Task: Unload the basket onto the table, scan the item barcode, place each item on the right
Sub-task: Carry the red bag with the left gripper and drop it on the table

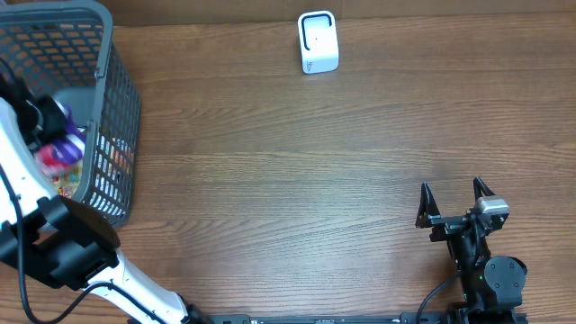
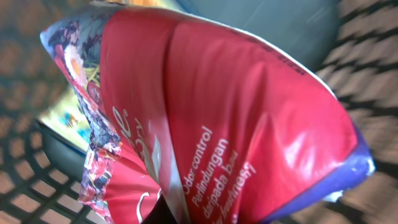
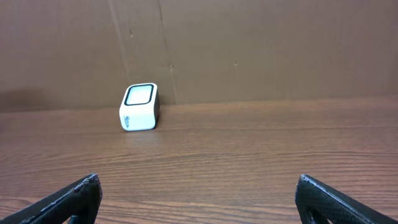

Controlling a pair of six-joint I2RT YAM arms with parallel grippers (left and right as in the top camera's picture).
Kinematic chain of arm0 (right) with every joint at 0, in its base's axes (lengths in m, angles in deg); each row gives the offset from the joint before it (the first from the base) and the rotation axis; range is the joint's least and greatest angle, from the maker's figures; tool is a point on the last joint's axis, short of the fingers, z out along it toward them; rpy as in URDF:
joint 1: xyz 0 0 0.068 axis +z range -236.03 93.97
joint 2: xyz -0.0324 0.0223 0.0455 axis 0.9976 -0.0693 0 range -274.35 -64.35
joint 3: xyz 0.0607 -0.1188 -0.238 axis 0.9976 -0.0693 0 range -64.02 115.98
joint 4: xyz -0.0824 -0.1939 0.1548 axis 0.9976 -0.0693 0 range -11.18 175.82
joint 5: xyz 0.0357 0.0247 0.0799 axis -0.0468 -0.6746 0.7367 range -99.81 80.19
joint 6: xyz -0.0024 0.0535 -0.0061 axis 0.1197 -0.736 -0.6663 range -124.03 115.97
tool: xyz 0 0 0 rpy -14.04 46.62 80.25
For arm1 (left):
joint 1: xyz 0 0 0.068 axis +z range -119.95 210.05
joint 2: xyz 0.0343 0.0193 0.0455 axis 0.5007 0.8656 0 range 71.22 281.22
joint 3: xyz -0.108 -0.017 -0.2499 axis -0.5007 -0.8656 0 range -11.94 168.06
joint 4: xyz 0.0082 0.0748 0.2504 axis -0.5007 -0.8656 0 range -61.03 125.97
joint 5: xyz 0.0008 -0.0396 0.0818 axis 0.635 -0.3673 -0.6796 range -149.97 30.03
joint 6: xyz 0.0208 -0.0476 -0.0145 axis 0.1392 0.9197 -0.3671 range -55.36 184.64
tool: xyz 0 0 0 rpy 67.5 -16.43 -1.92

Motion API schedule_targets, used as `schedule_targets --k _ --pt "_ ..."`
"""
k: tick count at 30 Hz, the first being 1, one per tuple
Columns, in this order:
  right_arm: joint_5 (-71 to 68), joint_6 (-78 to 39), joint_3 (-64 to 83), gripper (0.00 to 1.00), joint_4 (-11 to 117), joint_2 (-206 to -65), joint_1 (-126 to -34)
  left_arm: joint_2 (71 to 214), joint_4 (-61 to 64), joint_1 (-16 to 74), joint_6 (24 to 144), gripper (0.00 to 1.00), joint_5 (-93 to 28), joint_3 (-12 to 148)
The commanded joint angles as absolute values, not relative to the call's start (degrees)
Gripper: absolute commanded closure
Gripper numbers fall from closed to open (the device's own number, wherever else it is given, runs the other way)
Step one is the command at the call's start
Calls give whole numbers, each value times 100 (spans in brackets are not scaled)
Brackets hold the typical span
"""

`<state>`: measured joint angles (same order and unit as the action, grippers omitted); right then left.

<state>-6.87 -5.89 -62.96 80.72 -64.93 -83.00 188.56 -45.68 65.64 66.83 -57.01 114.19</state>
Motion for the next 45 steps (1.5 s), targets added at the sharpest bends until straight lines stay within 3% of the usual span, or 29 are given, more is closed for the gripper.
schedule_targets --k 1,11,19,25,30,36,43,44,45 --pt "-720 -568 -6357 0 8116 -6451 -8276 18727 -4813 6566 6808 96 -5013 12509" --pt "-720 -568 -6357 0 8116 -6451 -8276 17828 -5055 6243 6804 96 -2429 13974" --pt "-720 -568 -6355 0 8116 -6451 -8276 17232 -5141 4337 6804 96 -2362 13971" --pt "-720 -568 -6355 0 8116 -6451 -8276 17776 -6085 2379 6804 96 -3249 13869" --pt "-720 -568 -6357 0 8116 -6451 -8276 18445 -5840 993 7228 96 -4484 13182" --pt "-720 -568 -6357 0 8116 -6451 -8276 19583 -5801 269 8063 96 -6003 12656" --pt "-720 -568 -6357 0 8116 -6451 -8276 20938 -5781 62 8100 96 -6145 12610" --pt "-720 -568 -6357 0 8116 -6451 -8276 21085 -5783 64 8102 86 -6138 12610" --pt "-720 -568 -6357 0 8116 -6451 -8276 21203 -5803 62 8100 64 -6136 12610"
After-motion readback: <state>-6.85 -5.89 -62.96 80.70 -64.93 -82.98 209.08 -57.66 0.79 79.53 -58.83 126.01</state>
